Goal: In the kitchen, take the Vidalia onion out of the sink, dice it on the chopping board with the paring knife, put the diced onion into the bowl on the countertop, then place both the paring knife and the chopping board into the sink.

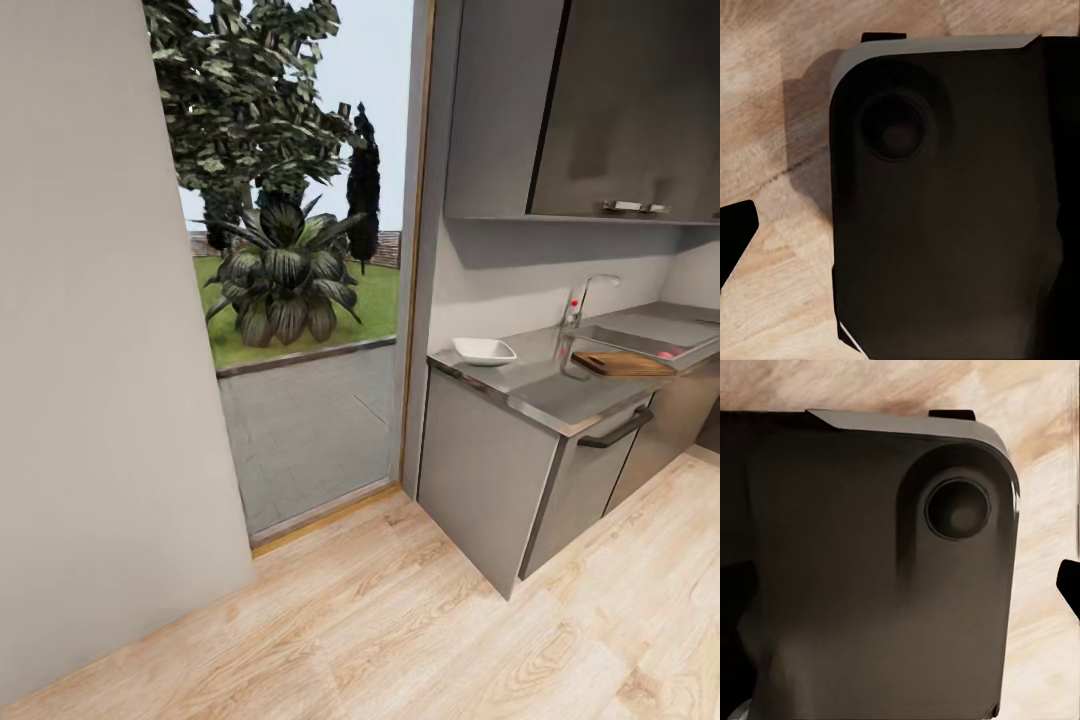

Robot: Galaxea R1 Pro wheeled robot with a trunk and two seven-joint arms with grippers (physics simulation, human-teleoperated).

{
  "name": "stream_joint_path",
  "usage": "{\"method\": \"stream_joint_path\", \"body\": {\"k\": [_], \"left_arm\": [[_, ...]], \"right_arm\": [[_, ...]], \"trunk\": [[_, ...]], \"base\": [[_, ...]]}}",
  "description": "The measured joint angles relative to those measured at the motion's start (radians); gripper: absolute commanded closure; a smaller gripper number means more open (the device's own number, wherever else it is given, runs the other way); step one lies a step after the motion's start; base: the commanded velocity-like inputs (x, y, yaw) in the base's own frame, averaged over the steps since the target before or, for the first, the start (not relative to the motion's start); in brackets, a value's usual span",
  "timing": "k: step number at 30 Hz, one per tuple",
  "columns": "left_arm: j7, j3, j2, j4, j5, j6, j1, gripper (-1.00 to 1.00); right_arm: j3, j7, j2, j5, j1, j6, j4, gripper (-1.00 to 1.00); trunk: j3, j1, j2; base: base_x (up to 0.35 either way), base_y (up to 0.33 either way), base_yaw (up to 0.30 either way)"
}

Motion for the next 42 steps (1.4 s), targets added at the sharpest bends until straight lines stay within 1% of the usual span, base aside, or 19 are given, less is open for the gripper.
{"method": "stream_joint_path", "body": {"k": [14, 16, 21, 22, 23, 24, 25, 28, 29, 30, 35, 42], "left_arm": [[0.007, 0.001, 0.001, -0.079, 0.000, 0.000, 0.000, -1.00], [0.008, 0.001, 0.006, -0.090, -0.001, 0.000, 0.000, -1.00], [0.005, 0.000, 0.034, -0.118, -0.001, -0.003, 0.000, -1.00], [0.005, 0.000, 0.042, -0.186, -0.001, -0.004, 0.000, -1.00], [0.005, 0.000, 0.044, -0.330, 0.000, -0.006, 0.000, -1.00], [0.005, 0.000, 0.047, -0.504, 0.000, -0.014, -0.002, -1.00], [0.004, 0.000, 0.048, -0.514, 0.000, -0.022, 0.000, -1.00], [0.004, -0.001, 0.053, -0.501, 0.001, -0.075, 0.000, -1.00], [0.005, 0.000, 0.053, -0.454, 0.001, -0.138, 0.000, -1.00], [0.005, 0.001, 0.053, -0.436, 0.001, -0.159, 0.000, -1.00], [0.005, 0.000, 0.049, -0.405, 0.001, -0.191, 0.000, -1.00], [0.006, 0.000, 0.049, -0.401, 0.002, -0.195, 0.000, -1.00]], "right_arm": [[-0.001, -0.013, 0.000, 0.004, 0.000, -0.078, -0.079, -1.00], [0.000, -0.019, -0.001, 0.004, 0.000, -0.090, -0.090, -1.00], [0.002, -0.019, -0.002, 0.003, 0.000, -0.118, -0.118, -1.00], [0.002, -0.019, -0.002, 0.002, 0.000, -0.125, -0.186, -1.00], [0.003, -0.019, -0.002, 0.002, 0.000, -0.131, -0.329, -1.00], [0.003, -0.019, -0.002, 0.003, -0.001, -0.146, -0.521, -1.00], [0.003, -0.019, -0.002, 0.003, 0.000, -0.154, -0.549, -1.00], [0.003, -0.019, -0.002, 0.002, 0.000, -0.189, -0.524, -1.00], [0.001, -0.020, -0.002, 0.003, 0.000, -0.202, -0.500, -1.00], [0.001, -0.020, -0.002, 0.003, 0.000, -0.205, -0.493, -1.00], [0.001, -0.022, -0.002, 0.003, 0.000, -0.210, -0.482, -1.00], [0.000, -0.024, -0.002, 0.002, 0.000, -0.211, -0.481, -1.00]], "trunk": [[0.000, 0.000, 0.000], [0.000, 0.000, 0.000], [0.000, 0.000, 0.000], [0.000, 0.000, 0.000], [0.000, 0.000, 0.000], [0.001, 0.000, 0.000], [0.000, 0.000, 0.000], [0.000, 0.000, 0.000], [0.000, 0.000, 0.000], [0.000, 0.000, 0.000], [0.000, 0.000, 0.000], [0.000, 0.000, 0.000]], "base": [[0.000, 0.000, 0.000], [0.000, 0.000, 0.000], [0.000, 0.000, 0.000], [0.000, 0.000, 0.000], [0.000, 0.000, 0.000], [0.000, 0.000, 0.000], [0.000, 0.000, 0.000], [0.000, 0.000, 0.000], [0.000, 0.000, 0.000], [0.000, 0.000, 0.000], [0.000, 0.000, 0.000], [0.000, -0.046, 0.000]]}}
